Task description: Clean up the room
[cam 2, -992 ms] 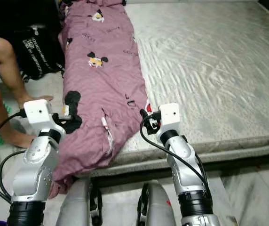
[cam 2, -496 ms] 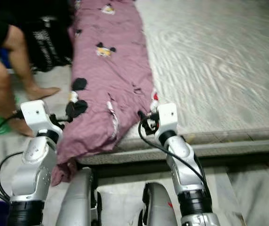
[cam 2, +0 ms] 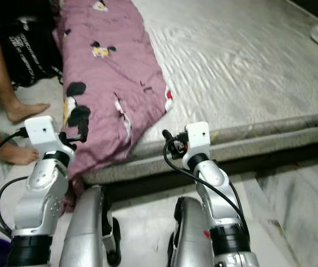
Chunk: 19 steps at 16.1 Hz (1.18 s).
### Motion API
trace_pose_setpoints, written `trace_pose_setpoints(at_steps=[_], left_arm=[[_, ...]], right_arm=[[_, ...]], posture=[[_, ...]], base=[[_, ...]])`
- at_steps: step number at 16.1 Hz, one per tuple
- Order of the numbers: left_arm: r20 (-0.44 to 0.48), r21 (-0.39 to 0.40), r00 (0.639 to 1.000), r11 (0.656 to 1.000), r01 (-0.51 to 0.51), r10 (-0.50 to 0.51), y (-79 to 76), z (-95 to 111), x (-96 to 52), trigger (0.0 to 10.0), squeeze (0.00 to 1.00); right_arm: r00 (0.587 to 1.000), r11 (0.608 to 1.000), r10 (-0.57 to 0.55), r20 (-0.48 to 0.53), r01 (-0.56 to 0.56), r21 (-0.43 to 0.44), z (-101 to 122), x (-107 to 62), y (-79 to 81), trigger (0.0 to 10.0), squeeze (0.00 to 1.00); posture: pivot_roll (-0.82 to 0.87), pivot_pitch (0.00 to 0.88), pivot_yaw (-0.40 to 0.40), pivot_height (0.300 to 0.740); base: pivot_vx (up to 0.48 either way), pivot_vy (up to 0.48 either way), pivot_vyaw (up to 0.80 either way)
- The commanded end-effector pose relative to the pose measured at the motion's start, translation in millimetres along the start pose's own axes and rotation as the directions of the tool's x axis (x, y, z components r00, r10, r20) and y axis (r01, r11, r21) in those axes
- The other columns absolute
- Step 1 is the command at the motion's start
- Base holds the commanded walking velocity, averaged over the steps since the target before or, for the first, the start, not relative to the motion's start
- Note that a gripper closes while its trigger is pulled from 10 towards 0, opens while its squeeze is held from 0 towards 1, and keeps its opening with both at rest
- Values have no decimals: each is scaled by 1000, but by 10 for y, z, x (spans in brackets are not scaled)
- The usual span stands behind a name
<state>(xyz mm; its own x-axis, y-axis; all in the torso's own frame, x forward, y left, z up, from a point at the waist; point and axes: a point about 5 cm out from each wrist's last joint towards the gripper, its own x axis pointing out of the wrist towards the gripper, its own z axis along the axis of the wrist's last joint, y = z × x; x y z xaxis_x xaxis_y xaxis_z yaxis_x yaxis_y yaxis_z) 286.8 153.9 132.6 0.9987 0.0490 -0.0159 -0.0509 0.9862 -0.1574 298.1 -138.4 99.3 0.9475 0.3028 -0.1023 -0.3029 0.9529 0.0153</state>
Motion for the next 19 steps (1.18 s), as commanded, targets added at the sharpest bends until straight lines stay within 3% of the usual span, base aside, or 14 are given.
trace_pose_setpoints(at_steps=[1, 10, 13, 19], left_arm=[[-17, -2, 1000, 1000, -18, 18, 37, -37, -19, 10000, 0], [-17, -2, 1000, 1000, -19, 19, 37, -38, -17, 10000, 0], [10, -24, 999, 999, 48, -48, -18, 1, -16, 10000, 0], [4, -26, 998, 998, 58, -58, -27, -12, -13, 10000, 0]], right_arm=[[1000, 1000, 18, 12, -18, -6, 46, 27, 25, 10000, 0], [1000, 1000, 19, 14, -19, -5, 46, 28, 25, 10000, 0], [996, 996, 83, 39, -82, -30, 61, 37, 99, 10000, 0], [996, 997, 79, 34, -79, -6, 53, 53, 83, 10000, 0]], posture=[[0, 131, -13, 563], [0, 131, -13, 558], [5, 118, -11, 558], [4, 121, -8, 558]], base=[[0, 0, 0], [0, 0, 0], [386, 0, 798], [359, 0, 0]])
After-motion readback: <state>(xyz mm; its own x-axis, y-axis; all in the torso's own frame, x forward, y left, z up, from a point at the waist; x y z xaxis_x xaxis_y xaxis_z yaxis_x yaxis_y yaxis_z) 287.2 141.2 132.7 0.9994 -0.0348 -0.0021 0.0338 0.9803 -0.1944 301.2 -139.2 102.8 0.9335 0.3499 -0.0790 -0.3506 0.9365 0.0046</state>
